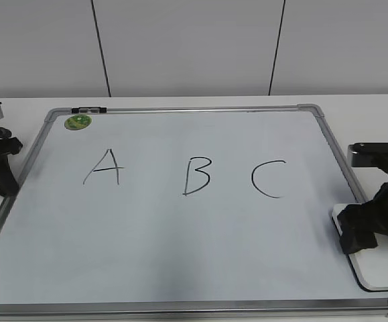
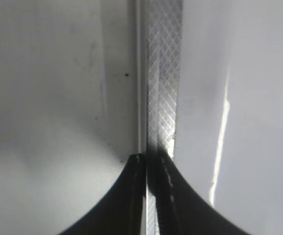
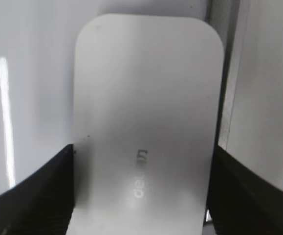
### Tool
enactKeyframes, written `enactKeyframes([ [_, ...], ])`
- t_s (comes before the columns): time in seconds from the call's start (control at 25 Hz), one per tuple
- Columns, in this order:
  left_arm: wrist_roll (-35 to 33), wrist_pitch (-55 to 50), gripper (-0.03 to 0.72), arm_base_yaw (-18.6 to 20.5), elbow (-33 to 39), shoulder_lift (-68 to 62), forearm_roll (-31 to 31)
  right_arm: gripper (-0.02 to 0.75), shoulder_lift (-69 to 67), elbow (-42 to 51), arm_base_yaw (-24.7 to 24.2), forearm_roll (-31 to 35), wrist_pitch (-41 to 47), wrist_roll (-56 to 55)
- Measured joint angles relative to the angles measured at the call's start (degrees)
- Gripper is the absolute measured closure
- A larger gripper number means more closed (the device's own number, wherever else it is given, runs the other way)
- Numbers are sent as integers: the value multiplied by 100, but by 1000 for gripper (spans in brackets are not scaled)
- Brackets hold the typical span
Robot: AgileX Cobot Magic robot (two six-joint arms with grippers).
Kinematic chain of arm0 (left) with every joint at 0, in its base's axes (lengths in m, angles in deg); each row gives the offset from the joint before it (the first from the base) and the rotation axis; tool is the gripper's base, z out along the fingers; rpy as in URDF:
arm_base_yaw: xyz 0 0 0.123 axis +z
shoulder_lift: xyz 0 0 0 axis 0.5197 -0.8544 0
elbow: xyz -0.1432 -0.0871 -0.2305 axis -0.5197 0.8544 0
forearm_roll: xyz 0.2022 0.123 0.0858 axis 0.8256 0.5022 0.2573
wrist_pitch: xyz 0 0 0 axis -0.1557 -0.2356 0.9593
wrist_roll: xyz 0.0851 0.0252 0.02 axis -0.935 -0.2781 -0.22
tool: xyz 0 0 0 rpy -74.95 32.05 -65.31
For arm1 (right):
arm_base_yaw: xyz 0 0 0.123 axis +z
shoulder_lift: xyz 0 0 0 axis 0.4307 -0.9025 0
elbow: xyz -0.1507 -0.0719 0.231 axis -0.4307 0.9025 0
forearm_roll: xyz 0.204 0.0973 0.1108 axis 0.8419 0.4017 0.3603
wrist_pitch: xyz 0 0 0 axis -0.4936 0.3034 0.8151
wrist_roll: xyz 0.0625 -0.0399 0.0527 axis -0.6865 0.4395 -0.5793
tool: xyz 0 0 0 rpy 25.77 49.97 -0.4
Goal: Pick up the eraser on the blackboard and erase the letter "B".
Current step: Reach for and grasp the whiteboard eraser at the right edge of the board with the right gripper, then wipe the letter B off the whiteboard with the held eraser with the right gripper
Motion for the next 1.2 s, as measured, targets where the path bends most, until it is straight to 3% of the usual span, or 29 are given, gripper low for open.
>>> enactKeyframes([
  [0.04,0,0,659,0,0,0,0,181,-9,0,0,0,-38,-15],
  [0.44,0,0,659,0,0,0,0,193,-80,-127,0,-26,77,-40],
  [0.88,0,0,659,0,0,0,0,197,-93,-1251,29,-49,1365,7],
  [1.0,0,0,659,0,0,0,0,197,-93,-1563,221,-85,1600,59],
  [1.2,0,-9,659,0,0,0,0,197,-230,-2415,1170,-93,1836,126],
])
